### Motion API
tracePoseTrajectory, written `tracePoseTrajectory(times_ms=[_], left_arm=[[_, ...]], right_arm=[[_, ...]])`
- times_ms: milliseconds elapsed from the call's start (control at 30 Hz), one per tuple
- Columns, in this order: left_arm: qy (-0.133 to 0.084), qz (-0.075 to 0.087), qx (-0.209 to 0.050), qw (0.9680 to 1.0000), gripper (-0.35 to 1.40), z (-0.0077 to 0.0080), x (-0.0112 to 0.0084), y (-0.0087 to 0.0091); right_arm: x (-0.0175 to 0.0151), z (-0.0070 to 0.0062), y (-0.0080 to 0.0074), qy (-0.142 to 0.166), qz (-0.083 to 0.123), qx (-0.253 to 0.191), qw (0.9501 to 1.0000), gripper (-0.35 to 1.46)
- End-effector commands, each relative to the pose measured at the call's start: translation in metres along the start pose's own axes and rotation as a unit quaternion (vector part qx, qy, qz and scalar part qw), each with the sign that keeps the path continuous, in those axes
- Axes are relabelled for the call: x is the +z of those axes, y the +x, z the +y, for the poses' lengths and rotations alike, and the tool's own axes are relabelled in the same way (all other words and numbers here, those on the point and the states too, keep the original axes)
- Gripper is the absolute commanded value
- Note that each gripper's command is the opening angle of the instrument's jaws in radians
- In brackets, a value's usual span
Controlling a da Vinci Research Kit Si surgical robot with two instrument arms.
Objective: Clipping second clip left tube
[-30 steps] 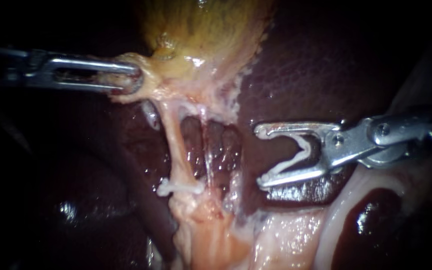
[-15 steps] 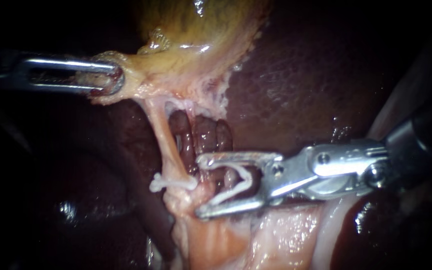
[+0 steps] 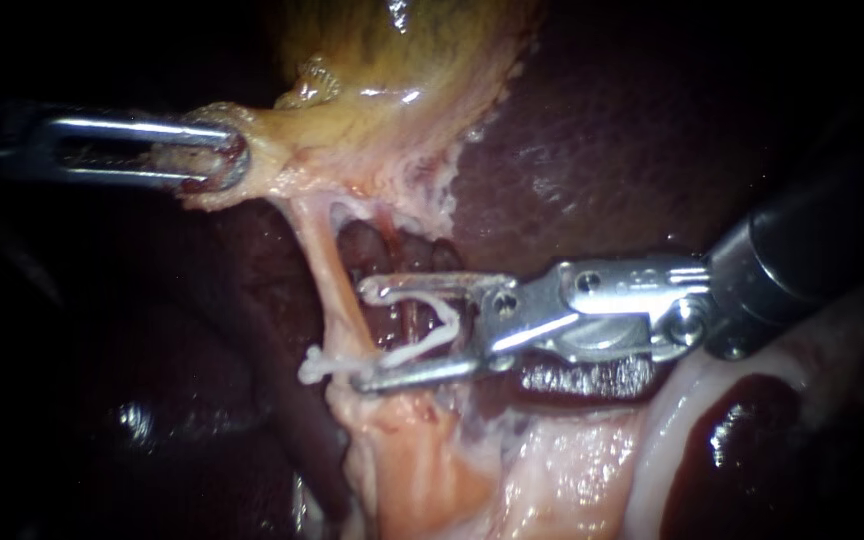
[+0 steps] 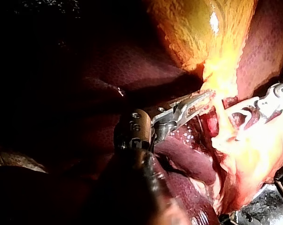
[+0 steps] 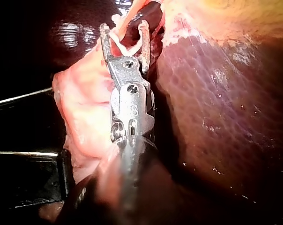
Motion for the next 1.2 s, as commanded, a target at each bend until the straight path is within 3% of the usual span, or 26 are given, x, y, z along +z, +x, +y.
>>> tracePoseTrajectory(times_ms=[33,233,433,633,833,1067,1200], left_arm=[[0.0,0.0,0.0,1.0,-0.35,0.0,0.0001,0.0],[-0.001,-0.001,0.0,1.0,-0.35,0.0,0.0003,-0.0002],[-0.002,-0.001,0.001,1.0,-0.35,0.0,0.0004,-0.0002],[-0.002,-0.001,0.001,1.0,-0.35,-0.0001,0.0004,-0.0002],[-0.002,-0.001,0.001,1.0,-0.35,-0.0001,0.0004,-0.0002],[-0.003,-0.001,0.0,1.0,-0.35,-0.0001,0.0003,-0.0002],[-0.003,-0.001,0.0,1.0,-0.35,-0.0001,0.0004,-0.0001]], right_arm=[[0.0005,0.0001,0.0001,0.004,0.0,0.0,1.0,0.5],[0.003,0.0,0.0007,0.025,0.014,-0.004,0.9996,0.5],[0.0048,-0.0017,0.0016,0.058,0.037,-0.015,0.9975,0.5],[0.0043,-0.0036,0.0024,0.079,0.038,-0.022,0.9959,0.48],[0.003,-0.0041,0.0028,0.078,0.039,-0.021,0.9959,0.42],[0.0025,-0.004,0.0026,0.081,0.039,-0.021,0.9957,0.12],[0.0024,-0.004,0.0026,0.09,0.039,-0.016,0.9951,-0.26]])
